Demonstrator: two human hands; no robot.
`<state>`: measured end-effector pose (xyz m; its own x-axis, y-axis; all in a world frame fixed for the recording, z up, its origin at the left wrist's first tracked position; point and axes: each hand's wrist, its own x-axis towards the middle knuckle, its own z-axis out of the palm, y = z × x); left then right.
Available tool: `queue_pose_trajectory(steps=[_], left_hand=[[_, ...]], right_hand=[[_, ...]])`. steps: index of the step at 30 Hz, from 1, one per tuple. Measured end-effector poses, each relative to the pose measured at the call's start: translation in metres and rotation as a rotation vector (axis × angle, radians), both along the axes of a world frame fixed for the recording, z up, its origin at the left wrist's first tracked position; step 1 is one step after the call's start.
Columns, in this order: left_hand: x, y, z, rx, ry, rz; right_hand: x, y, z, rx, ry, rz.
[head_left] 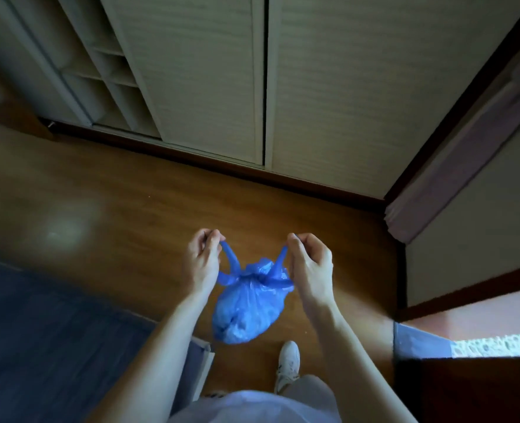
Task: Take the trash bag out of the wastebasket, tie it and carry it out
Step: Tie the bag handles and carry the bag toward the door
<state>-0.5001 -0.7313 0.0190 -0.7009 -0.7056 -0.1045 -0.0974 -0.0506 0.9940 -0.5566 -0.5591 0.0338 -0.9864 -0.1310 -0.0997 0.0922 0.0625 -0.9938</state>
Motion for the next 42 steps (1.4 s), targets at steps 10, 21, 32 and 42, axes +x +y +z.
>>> queue_pose_trajectory(steps=[10, 21, 32, 42], left_hand=[[-0.067, -0.031, 0.013, -0.04, -0.001, 0.26], [-0.051, -0.125, 0.003, 0.004, -0.041, 0.517], [-0.051, -0.307, -0.006, -0.04, -0.05, 0.675], [-0.056, -0.454, -0.002, -0.081, -0.06, 0.714]], right_hand=[[-0.118, -0.058, 0.015, -0.045, 0.001, 0.25], [-0.156, -0.184, -0.003, -0.063, -0.118, 0.485], [-0.164, -0.404, 0.004, 0.091, -0.033, 0.746], [-0.172, -0.574, 0.012, 0.117, -0.048, 0.867]])
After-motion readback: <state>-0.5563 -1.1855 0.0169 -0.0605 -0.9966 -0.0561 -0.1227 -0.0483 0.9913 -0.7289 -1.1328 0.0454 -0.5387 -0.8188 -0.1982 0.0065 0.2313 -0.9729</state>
